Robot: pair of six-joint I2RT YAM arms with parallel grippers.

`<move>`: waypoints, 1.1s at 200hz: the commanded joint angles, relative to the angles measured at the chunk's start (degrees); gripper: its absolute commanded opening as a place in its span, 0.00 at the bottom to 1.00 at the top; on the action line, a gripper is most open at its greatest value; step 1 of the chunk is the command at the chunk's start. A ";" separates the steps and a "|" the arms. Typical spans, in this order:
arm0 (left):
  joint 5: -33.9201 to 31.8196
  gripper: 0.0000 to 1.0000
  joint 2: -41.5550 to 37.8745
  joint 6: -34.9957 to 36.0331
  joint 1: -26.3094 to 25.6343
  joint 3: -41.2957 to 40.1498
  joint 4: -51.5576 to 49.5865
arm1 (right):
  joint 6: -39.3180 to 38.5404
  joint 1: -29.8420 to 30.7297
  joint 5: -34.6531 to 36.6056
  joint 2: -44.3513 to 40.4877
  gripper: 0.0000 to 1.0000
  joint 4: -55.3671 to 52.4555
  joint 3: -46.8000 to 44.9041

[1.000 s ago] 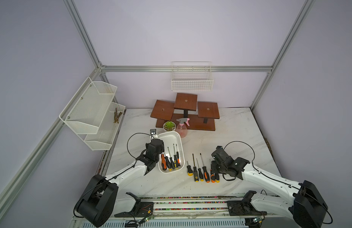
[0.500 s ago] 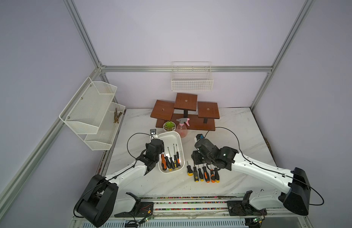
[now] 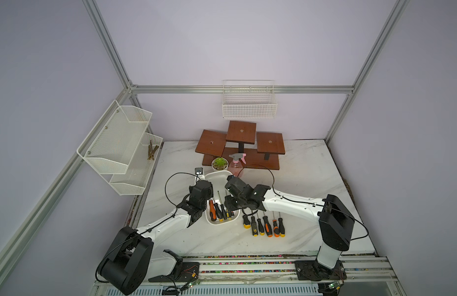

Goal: Take out the screwdriver from the storage box
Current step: Pick up the screwdriver from the storage box.

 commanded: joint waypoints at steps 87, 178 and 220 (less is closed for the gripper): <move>0.18 0.00 -0.50 1.26 -0.20 2.20 1.30 | 0.78 -0.82 1.20 8.38 0.40 2.57 3.38; 0.18 0.00 -0.72 1.27 -0.23 1.96 1.36 | 2.10 -2.87 -0.71 11.97 0.39 5.39 2.65; 0.09 0.00 -0.68 1.25 -0.17 1.95 1.47 | 2.02 -3.86 -1.08 13.25 0.37 5.90 2.57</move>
